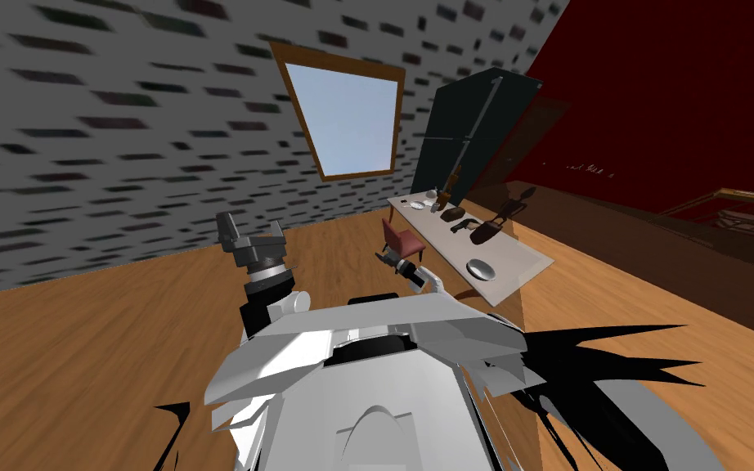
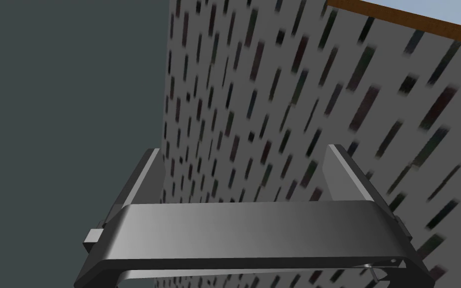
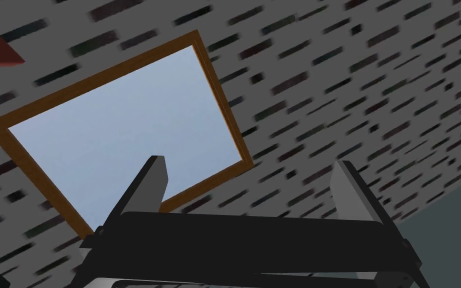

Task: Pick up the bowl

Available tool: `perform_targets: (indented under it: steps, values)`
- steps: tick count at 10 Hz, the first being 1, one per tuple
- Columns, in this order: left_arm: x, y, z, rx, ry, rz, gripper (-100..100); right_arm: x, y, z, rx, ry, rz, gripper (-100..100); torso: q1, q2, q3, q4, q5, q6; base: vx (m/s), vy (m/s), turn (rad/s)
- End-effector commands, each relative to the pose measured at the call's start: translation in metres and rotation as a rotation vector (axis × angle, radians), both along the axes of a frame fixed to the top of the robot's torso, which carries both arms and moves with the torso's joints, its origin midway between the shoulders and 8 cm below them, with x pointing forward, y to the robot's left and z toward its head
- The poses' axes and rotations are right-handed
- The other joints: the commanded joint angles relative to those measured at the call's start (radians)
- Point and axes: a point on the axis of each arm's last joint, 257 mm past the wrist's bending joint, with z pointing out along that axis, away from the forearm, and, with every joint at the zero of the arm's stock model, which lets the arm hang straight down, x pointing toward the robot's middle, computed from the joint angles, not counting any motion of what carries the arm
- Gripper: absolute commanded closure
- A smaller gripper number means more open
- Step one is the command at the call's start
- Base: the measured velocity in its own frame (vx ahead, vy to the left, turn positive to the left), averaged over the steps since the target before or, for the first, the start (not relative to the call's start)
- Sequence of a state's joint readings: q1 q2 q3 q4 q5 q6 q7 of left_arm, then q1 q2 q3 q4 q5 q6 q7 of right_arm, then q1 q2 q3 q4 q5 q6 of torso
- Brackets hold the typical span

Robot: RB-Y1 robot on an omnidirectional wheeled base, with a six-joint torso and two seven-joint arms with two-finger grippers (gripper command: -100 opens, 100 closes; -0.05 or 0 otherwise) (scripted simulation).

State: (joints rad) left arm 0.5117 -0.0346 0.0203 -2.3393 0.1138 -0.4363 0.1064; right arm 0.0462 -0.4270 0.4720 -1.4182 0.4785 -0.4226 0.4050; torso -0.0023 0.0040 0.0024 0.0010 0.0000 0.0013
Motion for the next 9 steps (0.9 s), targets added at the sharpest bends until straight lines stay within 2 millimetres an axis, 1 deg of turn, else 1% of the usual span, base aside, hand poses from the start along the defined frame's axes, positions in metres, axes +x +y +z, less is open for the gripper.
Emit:
perform_targets:
  steps: [1, 2, 3, 4, 5, 6, 8, 9]
  values:
    - [0.0, 0.0, 0.0, 0.0, 0.0, 0.0, 0, -0.001, -0.01, -0.021, -0.056, 0.022, 0.004, -100, 0.0, 0.0, 0.0, 0.0, 0.0, 0.0, -0.008, 0.0, 0.056]
    - [0.0, 0.0, 0.0, 0.0, 0.0, 0.0, 0, -0.002, -0.012, -0.025, -0.06, 0.03, 0.0, -100, 0.0, 0.0, 0.0, 0.0, 0.0, 0.0, 0.0, 0.0, 0.0]
    - [0.0, 0.0, 0.0, 0.0, 0.0, 0.0, 0, -0.007, -0.019, -0.042, -0.141, 0.03, 0.03, -100, 0.0, 0.0, 0.0, 0.0, 0.0, 0.0, -0.008, -0.002, 0.106]
    - [0.0, 0.0, 0.0, 0.0, 0.0, 0.0, 0, -0.009, -0.025, -0.052, -0.152, 0.049, 0.022, -100, 0.0, 0.0, 0.0, 0.0, 0.0, 0.0, -0.007, -0.006, 0.062]
    - [0.0, 0.0, 0.0, 0.0, 0.0, 0.0, 0, -0.009, -0.027, -0.056, -0.156, 0.055, 0.019, -100, -0.001, 0.0, 0.0, 0.0, 0.0, 0.0, 0.0, 0.0, 0.0]
    - [0.0, 0.0, 0.0, 0.0, 0.0, 0.0, 0, -0.016, -0.041, -0.075, -0.241, 0.061, 0.045, -100, -0.001, 0.0, 0.0, 0.0, 0.0, 0.0, -0.006, -0.008, 0.096]
    - [0.0, 0.0, 0.0, 0.0, 0.0, 0.0, 0, -0.018, -0.048, -0.085, -0.254, 0.082, 0.036, -100, -0.001, 0.0, 0.0, 0.0, 0.0, 0.0, -0.005, -0.01, 0.031]
    - [0.0, 0.0, 0.0, 0.0, 0.0, 0.0, 0, -0.025, -0.066, -0.104, -0.341, 0.09, 0.06, -100, -0.001, -0.001, 0.0, 0.0, 0.0, 0.0, -0.003, -0.011, 0.07]
